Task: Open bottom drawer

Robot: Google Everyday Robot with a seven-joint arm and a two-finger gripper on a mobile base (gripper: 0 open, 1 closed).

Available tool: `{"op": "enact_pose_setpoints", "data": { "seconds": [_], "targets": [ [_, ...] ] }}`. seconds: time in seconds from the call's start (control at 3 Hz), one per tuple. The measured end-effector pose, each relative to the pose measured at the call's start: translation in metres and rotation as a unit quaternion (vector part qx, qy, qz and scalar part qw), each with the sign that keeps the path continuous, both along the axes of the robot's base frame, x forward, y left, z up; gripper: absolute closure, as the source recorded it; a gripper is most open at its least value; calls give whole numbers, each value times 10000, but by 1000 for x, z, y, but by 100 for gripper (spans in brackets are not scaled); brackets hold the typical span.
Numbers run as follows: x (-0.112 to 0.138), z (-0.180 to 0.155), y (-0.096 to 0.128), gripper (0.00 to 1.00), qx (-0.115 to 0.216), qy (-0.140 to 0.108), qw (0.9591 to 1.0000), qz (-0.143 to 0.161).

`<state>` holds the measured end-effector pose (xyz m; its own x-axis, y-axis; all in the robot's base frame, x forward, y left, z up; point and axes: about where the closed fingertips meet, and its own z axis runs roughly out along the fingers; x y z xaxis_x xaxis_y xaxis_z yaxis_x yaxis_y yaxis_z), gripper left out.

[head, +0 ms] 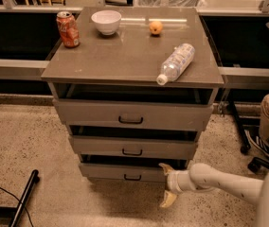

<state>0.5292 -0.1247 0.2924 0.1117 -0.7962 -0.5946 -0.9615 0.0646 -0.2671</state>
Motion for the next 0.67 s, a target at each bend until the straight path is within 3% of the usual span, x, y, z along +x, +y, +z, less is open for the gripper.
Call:
{"op": "enact_pose_setpoints", "data": {
  "seconds": [0.33, 0.67],
  "targets": [
    [22, -49, -18, 0, -9, 106, 9997, -230],
    [40, -75, -31, 0, -46, -11, 9995, -298]
  ]
}}
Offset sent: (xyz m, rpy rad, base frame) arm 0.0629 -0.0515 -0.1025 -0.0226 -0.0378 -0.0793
